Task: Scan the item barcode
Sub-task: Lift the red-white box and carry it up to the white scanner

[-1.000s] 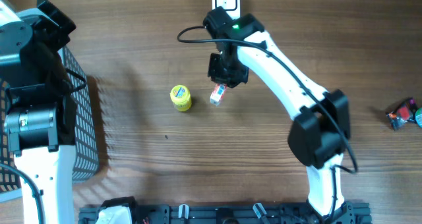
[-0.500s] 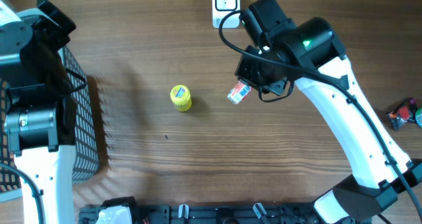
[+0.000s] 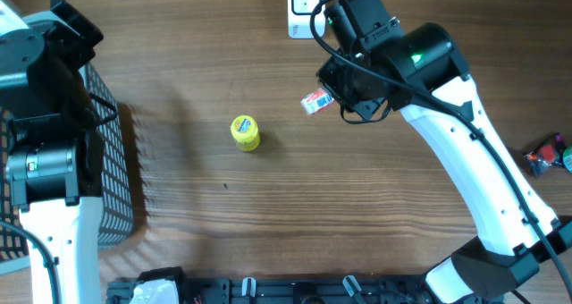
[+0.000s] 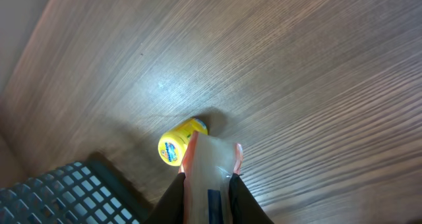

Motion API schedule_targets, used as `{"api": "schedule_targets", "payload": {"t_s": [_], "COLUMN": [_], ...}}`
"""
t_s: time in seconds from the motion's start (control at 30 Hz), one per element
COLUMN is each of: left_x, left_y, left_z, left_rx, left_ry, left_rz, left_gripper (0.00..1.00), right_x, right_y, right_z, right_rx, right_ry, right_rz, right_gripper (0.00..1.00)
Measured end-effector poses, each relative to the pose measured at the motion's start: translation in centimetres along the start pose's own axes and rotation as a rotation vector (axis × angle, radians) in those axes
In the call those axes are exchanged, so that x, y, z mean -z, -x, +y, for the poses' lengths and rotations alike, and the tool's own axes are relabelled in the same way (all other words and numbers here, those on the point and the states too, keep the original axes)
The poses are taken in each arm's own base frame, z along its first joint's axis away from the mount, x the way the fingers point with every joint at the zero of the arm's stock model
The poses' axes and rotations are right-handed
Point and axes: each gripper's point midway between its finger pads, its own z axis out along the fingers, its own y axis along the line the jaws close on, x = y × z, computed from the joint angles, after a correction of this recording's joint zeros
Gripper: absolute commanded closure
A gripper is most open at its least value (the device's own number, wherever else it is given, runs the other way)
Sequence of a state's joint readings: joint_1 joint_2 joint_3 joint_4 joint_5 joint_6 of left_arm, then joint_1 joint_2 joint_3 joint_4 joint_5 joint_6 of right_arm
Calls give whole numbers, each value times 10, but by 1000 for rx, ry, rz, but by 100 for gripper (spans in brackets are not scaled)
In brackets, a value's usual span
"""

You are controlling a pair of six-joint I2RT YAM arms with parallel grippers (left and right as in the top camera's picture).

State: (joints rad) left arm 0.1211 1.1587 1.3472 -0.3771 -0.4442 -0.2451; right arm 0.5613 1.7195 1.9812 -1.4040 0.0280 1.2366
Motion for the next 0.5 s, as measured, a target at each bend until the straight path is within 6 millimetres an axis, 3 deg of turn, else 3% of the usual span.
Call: {"api": "schedule_targets", "payload": {"t_s": [0.03,0.13,0.23,0.37,0.43,0.5], "left_x": [0,0,0,0,0,0], "left_y": [0,0,-1,0,-1,-1], "left_z": [0,0,0,0,0,0], "left_rx": [0,0,-2,0,1,7], "left_ry": [0,0,1,0,0,-1], "left_rz": [0,0,4,1,2,2], "left_gripper": [0,0,0,0,0,0], "right_x": [0,5,28,59,48,17], "right_y": [2,38,82,112,121,127], "right_z": [3,28,87,143,163,179], "right_rx": [20,157,381,724,939,1061], "right_ry": [12,82,247,319,249,192], "right_rz": [-12,-206,-488,-801,-907,-953], "right_gripper": [95,96,93,95,95,95]}}
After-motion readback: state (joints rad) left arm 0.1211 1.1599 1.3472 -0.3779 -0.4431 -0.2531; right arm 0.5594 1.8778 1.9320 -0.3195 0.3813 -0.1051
